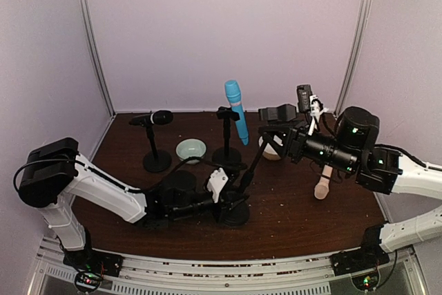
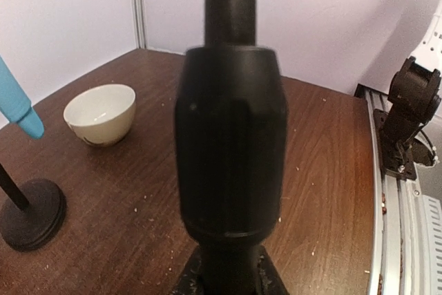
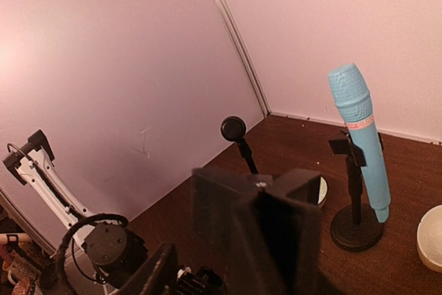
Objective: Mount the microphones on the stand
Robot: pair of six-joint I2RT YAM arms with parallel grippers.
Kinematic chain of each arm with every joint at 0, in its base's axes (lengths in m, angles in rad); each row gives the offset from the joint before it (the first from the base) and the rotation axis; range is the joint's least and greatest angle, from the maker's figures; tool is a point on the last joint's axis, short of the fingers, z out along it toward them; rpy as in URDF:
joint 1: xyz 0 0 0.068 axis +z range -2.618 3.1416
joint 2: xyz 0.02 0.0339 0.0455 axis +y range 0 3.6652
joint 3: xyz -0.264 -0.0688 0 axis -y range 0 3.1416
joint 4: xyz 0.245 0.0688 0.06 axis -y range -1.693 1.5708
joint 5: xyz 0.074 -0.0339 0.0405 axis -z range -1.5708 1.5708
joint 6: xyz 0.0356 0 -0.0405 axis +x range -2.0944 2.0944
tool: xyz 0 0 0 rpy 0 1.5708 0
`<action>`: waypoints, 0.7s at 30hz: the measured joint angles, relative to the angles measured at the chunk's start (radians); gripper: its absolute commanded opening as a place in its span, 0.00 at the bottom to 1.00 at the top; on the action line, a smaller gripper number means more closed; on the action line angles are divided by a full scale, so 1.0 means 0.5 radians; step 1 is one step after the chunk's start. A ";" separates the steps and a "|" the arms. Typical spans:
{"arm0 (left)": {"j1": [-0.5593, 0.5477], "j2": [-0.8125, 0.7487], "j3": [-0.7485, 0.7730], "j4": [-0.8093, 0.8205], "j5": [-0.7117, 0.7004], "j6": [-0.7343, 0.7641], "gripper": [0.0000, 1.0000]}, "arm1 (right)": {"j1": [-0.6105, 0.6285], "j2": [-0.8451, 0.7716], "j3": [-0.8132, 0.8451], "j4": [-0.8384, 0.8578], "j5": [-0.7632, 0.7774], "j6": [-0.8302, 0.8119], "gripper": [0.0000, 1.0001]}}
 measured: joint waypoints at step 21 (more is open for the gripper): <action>-0.008 -0.201 0.107 -0.508 -0.140 -0.435 0.00 | 0.146 0.060 -0.642 0.274 0.084 0.178 0.53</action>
